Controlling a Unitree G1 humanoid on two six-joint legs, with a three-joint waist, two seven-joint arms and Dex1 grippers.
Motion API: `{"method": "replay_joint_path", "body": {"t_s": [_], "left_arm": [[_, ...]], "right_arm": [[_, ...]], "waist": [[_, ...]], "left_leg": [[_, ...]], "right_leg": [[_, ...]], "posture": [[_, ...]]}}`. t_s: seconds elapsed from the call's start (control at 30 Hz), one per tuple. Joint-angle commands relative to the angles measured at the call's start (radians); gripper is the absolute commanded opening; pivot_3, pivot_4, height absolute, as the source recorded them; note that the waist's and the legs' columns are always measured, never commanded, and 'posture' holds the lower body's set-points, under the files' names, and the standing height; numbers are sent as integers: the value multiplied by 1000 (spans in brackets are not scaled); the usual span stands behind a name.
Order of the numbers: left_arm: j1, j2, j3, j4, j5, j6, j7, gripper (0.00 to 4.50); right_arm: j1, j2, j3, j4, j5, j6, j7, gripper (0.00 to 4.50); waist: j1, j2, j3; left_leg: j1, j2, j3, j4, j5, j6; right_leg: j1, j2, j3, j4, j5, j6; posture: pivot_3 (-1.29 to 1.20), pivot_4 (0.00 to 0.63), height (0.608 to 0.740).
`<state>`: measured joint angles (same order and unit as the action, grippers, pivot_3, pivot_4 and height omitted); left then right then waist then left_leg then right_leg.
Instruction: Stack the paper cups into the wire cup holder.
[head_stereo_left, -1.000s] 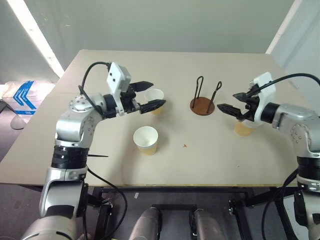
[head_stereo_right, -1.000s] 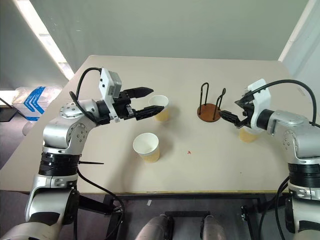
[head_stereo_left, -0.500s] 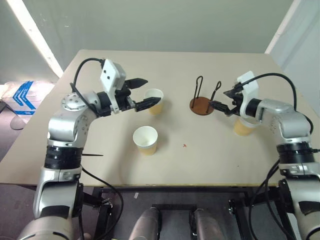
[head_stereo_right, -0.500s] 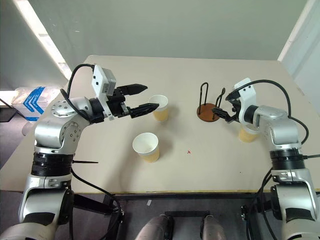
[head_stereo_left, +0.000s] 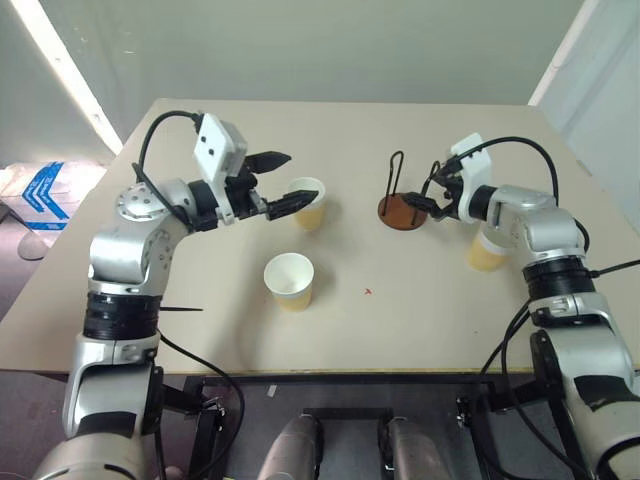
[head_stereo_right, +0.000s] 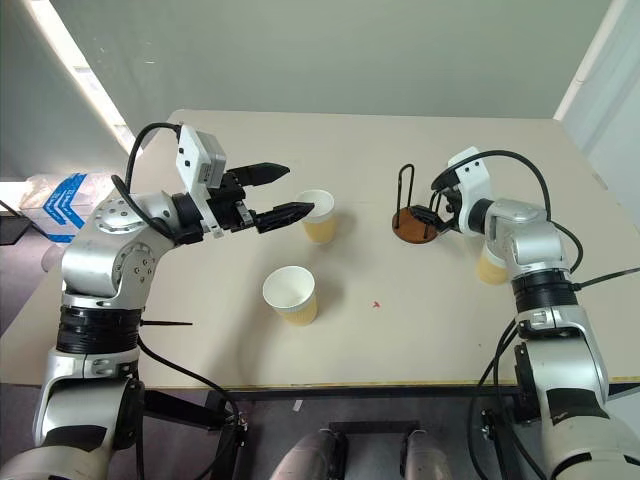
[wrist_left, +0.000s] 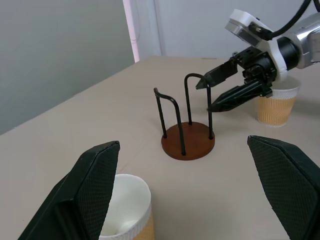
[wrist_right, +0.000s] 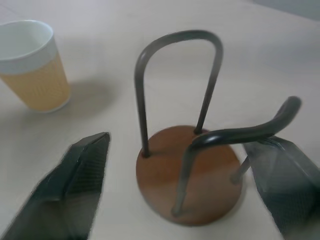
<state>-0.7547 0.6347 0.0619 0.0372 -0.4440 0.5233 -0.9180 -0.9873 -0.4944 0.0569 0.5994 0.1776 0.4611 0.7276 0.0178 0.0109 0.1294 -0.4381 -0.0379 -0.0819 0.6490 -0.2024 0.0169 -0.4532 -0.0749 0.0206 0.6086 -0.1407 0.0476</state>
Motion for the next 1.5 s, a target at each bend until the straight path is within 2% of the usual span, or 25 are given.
{"method": "replay_joint_path", "body": {"t_s": [0.03,0.2,0.33,0.47,0.6,0.7,0.8,0.93,1.1,1.23,1.5], "left_arm": [[3,19,30,-46,-9,-1,7,4500],[-8,27,28,-26,-4,-9,8,4500],[-17,20,19,-20,-4,-10,7,4500],[-20,19,18,-22,-15,1,-5,4500],[-22,43,14,-36,-42,31,-55,4500],[-16,94,20,-89,-117,98,-160,4500],[-6,158,26,-157,-205,169,-262,4500],[-18,194,8,-181,-233,195,-309,4500],[-33,193,-16,-170,-221,195,-334,4500],[-40,185,-28,-151,-211,186,-337,4500],[-41,186,-42,-136,-189,168,-344,4500]], "right_arm": [[-44,6,-26,22,-8,-39,-2,2923],[-72,0,-32,44,-18,-56,2,1203],[-70,-4,-41,22,-4,-36,19,36],[-27,-15,-54,-104,39,33,63,36],[70,-70,-58,-375,113,188,127,36],[152,-118,-74,-606,202,333,153,36],[259,-146,-71,-815,270,444,145,36],[384,-141,-77,-989,334,540,94,36],[459,-107,-66,-1082,370,599,23,36],[491,-103,-50,-1095,365,596,-8,36],[566,-145,0,-1089,309,539,-35,36]], "waist": [[0,0,0],[0,0,0],[0,0,0],[0,0,0],[2,0,0],[1,0,0],[1,0,0],[2,0,0],[1,0,0],[1,0,0],[-1,-1,0]], "left_leg": [[0,0,0,0,0,0],[-1,0,0,0,-1,0],[-1,0,0,0,-1,-1],[-1,0,0,0,-2,-1],[-2,1,0,0,1,-6],[-5,3,-1,1,1,-8],[-7,3,-3,1,1,-9],[-6,3,-7,2,1,-11],[-6,3,-10,2,1,-8],[-4,3,-11,2,3,-13],[1,3,-12,2,4,-16]], "right_leg": [[0,0,0,0,0,0],[0,0,0,0,0,0],[-1,0,-1,0,-1,-1],[0,0,-1,0,-1,-1],[0,0,-4,0,-2,-3],[0,0,-8,-1,-2,-3],[-1,1,-11,-3,-2,-3],[1,1,-15,-2,-4,-3],[1,0,-16,0,-5,-6],[3,1,-16,1,-1,-9],[9,1,-16,0,0,-9]], "posture": [[0,150,740],[0,150,740],[0,150,740],[0,150,740],[0,150,740],[0,150,740],[0,150,740],[0,150,740],[0,150,740],[0,150,740],[0,150,740]]}}
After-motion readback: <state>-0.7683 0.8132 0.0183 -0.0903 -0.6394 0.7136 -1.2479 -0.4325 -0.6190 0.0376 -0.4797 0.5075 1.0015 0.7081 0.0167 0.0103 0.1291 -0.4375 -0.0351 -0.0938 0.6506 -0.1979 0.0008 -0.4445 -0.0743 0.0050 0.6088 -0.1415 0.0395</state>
